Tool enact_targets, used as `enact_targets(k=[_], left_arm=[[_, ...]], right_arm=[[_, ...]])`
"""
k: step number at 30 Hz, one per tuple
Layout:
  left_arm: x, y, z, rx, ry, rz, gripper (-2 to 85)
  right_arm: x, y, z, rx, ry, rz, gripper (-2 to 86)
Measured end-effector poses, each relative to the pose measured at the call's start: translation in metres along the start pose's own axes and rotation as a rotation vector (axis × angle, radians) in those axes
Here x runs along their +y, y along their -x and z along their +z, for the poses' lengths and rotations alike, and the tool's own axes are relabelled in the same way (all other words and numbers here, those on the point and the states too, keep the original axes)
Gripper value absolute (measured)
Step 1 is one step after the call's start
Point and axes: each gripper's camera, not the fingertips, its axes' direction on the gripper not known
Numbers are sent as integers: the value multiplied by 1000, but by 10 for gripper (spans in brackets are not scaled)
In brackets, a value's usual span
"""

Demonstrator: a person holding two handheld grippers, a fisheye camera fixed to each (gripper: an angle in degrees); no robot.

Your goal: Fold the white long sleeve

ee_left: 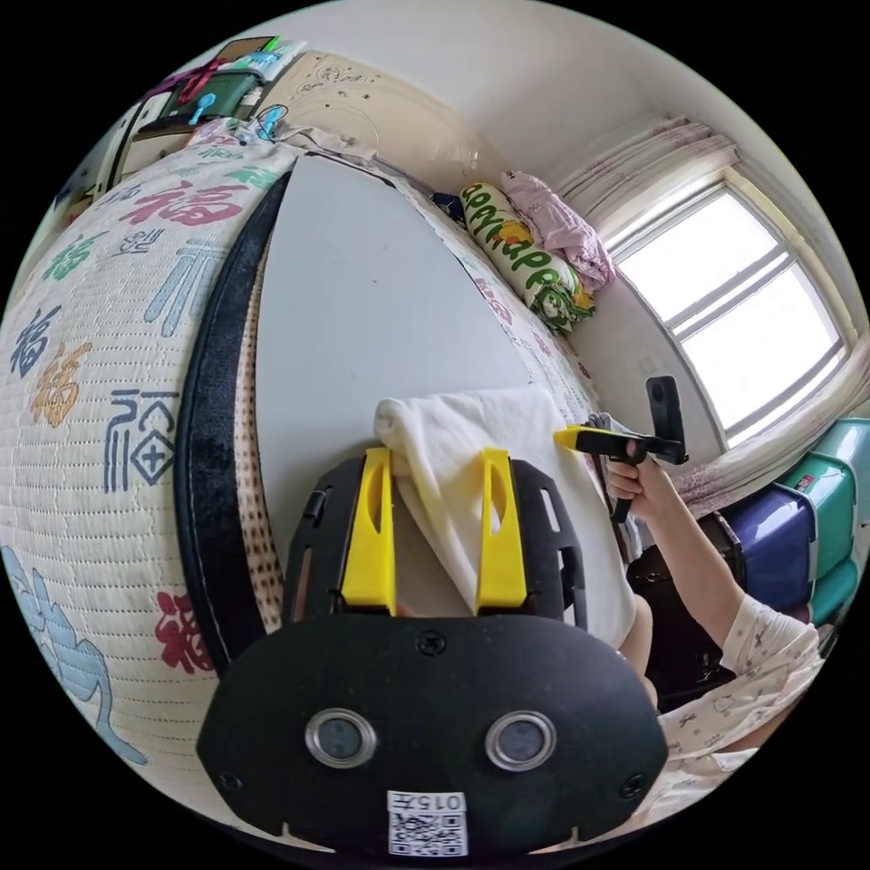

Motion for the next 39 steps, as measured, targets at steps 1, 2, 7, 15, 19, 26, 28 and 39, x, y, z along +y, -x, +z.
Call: enact_targets(k=[1,2,7,15,19,26,28,39], left_arm=[[-18,-14,-9,-13,1,0,119],[-27,-21,-14,-19,5,1,112],[-88,-79,-101,118,-94,-6,78],[-100,-265,-411,181,-502,293,72],[-50,-386,-620,45,-725,485,72],[85,-524,-880,-276,-911,587,72],[117,-545,-935,-341,-913,548,73],[325,-539,-1087,-305,-864,406,73]], right_arm=[[6,-4,3,9,1,4,110],[13,-8,5,21,-4,6,100],[68,-19,-15,12,-64,-26,79],[250,56,-140,-176,-403,-399,75],[363,136,-192,-285,-516,-657,74],[545,242,-163,-565,-531,-915,72],[581,261,-134,-646,-463,-914,72],[826,323,26,-806,16,-1045,68]])
